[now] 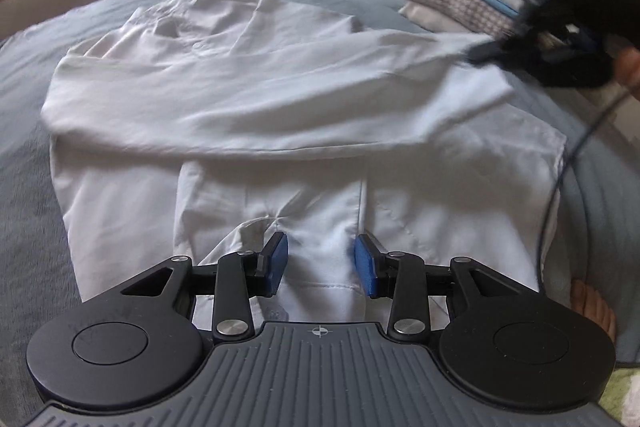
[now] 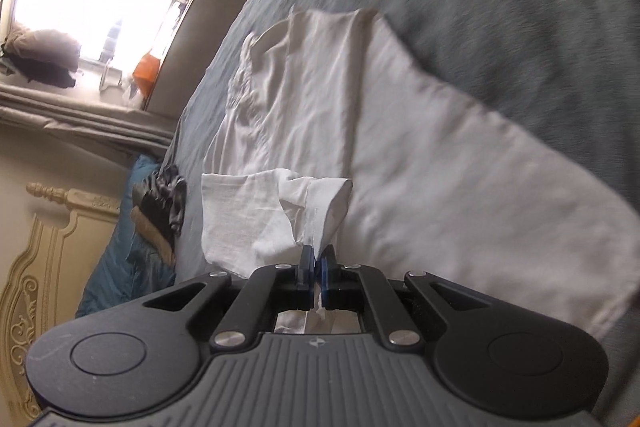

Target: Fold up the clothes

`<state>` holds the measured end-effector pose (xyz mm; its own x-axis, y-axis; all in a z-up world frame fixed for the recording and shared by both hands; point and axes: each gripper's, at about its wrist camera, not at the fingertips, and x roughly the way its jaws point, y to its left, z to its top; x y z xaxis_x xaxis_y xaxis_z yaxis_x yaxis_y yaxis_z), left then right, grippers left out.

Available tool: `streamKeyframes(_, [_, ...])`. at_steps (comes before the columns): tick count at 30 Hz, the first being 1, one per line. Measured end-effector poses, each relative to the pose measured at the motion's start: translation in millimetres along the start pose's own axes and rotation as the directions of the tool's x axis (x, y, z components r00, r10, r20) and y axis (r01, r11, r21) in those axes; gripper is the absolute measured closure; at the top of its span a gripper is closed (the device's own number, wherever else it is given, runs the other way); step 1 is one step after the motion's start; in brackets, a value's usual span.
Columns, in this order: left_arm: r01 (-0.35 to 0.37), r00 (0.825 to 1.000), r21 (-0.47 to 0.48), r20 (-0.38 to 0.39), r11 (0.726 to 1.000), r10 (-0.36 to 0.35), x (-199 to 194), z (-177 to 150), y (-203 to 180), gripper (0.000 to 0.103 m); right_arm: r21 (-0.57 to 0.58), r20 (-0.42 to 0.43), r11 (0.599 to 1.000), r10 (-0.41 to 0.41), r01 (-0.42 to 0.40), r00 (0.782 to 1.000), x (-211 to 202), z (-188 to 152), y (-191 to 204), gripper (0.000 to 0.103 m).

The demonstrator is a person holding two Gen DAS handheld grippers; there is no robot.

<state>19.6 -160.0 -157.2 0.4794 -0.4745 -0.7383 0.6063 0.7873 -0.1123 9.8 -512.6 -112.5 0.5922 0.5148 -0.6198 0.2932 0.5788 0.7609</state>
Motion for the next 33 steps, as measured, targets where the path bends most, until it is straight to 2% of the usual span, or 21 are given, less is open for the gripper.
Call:
streamKeyframes(12, [-0.008,1.000,0.001,-0.016,1.000,0.008,-0.6,-1.2,-1.1,0.066,0.050,0.033,0.994,-0.098,0.096,0.995,-29.2,-18.1,-41.6,0.100])
streamKeyframes(20, [-0.015,1.000,0.005,-0.023,1.000,0.016,-0.8,-0.9,-1.8,0.066,0.016,0.052,0.989,-0.150,0.149,0.987,-33.4,-14.6,-51.1,0.100])
streamKeyframes(26, [-0.020,0.999,0.008,-0.029,1.000,0.020,-0.1,-1.0,-3.0,0.066,-0.005,0.032,0.982,-0.186,0.187,0.982,-27.1,-11.9,-67.0,0.100])
streamKeyframes(29, [-0.020,0.999,0.009,-0.032,1.000,0.020,-0.1,-1.2,-2.2,0.066,0.002,0.021,0.974,-0.226,0.226,0.974,-23.1,-14.2,-78.7,0.098])
streamKeyframes(31, [-0.019,0.999,0.010,-0.033,1.000,0.020,-0.5,-1.5,-1.2,0.066,0.042,0.016,0.976,-0.216,0.215,0.976,-26.6,-15.5,-86.7,0.098])
streamKeyframes(33, [-0.018,0.999,0.009,-0.034,1.000,0.018,-0.9,-1.6,-0.1,0.066,0.067,0.022,0.975,-0.212,0.210,0.977,-32.6,-16.9,-90.7,0.092])
